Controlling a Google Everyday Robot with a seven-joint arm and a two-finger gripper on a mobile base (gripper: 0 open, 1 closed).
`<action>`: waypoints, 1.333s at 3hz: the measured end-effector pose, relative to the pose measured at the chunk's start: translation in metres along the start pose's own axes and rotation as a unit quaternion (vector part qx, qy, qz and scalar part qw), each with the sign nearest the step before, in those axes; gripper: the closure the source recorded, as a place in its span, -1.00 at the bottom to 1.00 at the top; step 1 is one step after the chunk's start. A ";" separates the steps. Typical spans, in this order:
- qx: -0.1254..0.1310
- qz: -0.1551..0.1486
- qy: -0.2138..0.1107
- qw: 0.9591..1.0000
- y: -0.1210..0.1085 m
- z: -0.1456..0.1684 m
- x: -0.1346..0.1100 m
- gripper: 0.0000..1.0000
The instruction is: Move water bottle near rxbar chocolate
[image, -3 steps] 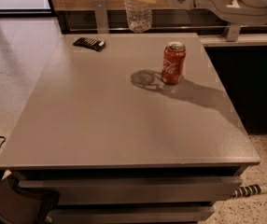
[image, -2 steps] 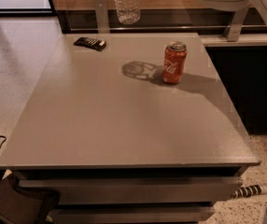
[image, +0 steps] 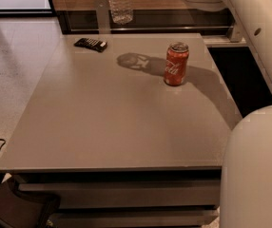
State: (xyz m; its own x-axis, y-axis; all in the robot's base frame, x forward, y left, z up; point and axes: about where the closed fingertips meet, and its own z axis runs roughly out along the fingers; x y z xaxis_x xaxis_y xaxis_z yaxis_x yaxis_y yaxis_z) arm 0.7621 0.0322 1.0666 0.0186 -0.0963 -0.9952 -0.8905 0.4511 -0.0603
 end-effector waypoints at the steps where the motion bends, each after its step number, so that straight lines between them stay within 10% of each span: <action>1: 0.012 0.027 -0.014 0.999 -0.014 0.020 0.020 1.00; 4: 0.002 0.081 -0.099 0.992 -0.044 0.055 0.069 1.00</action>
Offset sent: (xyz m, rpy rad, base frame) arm 0.0645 0.0191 -0.0706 0.2685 0.0696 -0.0102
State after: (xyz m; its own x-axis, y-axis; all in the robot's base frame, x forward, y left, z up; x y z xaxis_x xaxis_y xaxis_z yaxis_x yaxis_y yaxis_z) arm 0.8272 0.0543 0.9965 -0.0355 0.1530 -0.9876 -0.8868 0.4508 0.1017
